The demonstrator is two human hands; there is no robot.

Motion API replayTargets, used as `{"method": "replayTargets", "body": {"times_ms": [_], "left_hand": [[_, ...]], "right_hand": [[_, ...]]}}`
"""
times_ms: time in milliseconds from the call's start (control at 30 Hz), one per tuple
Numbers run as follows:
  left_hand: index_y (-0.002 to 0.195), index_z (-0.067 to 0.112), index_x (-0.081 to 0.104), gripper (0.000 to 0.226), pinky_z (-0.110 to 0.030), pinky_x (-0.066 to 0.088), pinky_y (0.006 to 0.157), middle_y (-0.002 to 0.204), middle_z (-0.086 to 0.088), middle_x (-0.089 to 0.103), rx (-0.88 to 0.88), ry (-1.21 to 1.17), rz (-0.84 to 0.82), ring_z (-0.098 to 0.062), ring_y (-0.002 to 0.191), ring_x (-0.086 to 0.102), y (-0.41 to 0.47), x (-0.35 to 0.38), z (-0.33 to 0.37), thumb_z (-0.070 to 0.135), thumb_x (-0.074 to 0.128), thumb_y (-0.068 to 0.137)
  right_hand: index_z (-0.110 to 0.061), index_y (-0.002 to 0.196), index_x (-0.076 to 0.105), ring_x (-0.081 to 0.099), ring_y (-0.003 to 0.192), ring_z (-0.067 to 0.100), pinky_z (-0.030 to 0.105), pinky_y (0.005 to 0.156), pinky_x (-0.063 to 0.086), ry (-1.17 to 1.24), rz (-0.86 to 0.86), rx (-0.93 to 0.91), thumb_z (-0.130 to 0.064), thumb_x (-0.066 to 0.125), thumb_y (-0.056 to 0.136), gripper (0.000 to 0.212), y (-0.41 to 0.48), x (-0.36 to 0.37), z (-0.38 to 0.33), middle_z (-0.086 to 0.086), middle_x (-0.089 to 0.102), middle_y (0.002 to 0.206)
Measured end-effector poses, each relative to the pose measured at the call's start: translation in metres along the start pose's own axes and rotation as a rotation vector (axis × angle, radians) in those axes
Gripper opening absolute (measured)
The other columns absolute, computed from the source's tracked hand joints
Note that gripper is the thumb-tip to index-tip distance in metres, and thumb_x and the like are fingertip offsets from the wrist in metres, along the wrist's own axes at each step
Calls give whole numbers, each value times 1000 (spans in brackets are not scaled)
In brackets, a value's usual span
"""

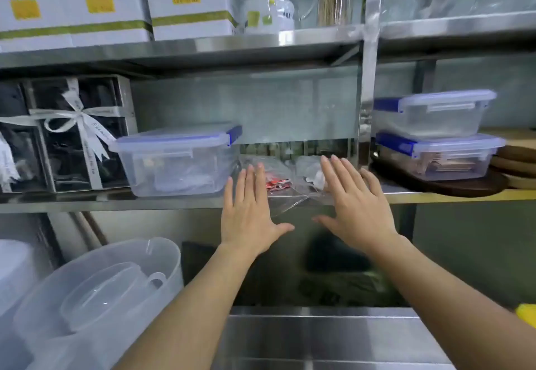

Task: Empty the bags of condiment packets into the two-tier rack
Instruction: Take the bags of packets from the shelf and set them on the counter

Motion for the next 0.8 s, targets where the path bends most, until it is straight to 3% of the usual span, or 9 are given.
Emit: {"method": "replayTargets", "body": {"times_ms": [67, 133, 200, 300, 400, 633, 700, 733, 800], "left_hand": [[132, 14, -40, 134, -52, -8, 109, 157, -10, 13, -19, 50, 38, -27, 143, 3, 2, 6, 7, 83, 48, 59], [144, 10, -9, 128, -58, 15, 110, 140, -12, 48, -38, 92, 155, -30, 131, 42, 1, 5, 10, 71, 64, 59], [135, 12, 36, 92, -53, 30, 105, 115, -8, 65, -20, 112, 218, -26, 110, 58, 4, 3, 6, 51, 75, 61], [104, 19, 65, 28, -50, 16, 111, 107, -2, 67, 64, 57, 192, -21, 109, 55, 11, -1, 0, 24, 69, 77], [89, 18, 72, 16, -43, -1, 114, 91, 0, 72, 87, -26, 144, -17, 103, 58, 16, -14, -8, 12, 58, 83], [90, 16, 75, 16, -27, -14, 110, 86, -5, 76, 139, -145, 214, -21, 109, 61, 5, -57, -15, 9, 62, 83], [100, 21, 72, 27, -20, -2, 112, 91, -5, 75, 152, -141, 166, -21, 105, 61, 4, -76, -16, 6, 56, 85], [105, 25, 70, 31, -20, 16, 111, 97, -4, 74, 144, -145, 114, -22, 105, 60, 4, -86, -18, 7, 53, 87], [110, 29, 66, 32, -28, 41, 87, 105, 0, 71, 122, -144, 30, -22, 102, 59, 4, -109, -20, 12, 48, 90]], "right_hand": [[-18, 146, -4, 9, 145, 21, 41, 116, 8, -41, 22, -15, -50, 60, 80, 97, 2, 9, -1, 5, 13, 157], [-13, 145, 14, 25, 140, 23, 44, 112, 20, -68, 90, 0, -29, 60, 84, 79, 2, 17, 2, 9, 30, 151], [-8, 132, 42, 46, 124, 28, 44, 101, 28, -67, 152, 9, -13, 61, 82, 54, 2, 19, 6, 12, 53, 133], [-3, 107, 64, 61, 97, 32, 40, 86, 24, -92, 192, -32, -5, 63, 80, 27, 2, 19, 18, 13, 70, 103], [0, 95, 69, 64, 85, 33, 38, 80, 24, -102, 154, -68, 3, 69, 73, 23, 3, 12, 23, 15, 73, 90], [-5, 74, 70, 63, 70, 29, 37, 77, 26, -85, 193, -47, 4, 65, 72, 10, -1, -16, 21, 9, 72, 72], [-5, 72, 70, 63, 67, 29, 37, 76, 26, -35, 234, -41, 2, 66, 72, 8, -2, -35, 19, 10, 72, 70], [-5, 71, 70, 64, 66, 29, 37, 76, 26, -16, 235, -38, 1, 66, 73, 7, -2, -46, 18, 10, 72, 70], [-5, 71, 70, 63, 66, 28, 37, 77, 28, -6, 215, -26, 0, 65, 72, 7, -1, -71, 17, 11, 72, 70]]}}
Point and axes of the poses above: each hand's wrist, its own y-axis towards the middle knuckle, its own x-axis out of the palm, z = x × y, the point moved 2 cm from there along y, towards the middle knuckle
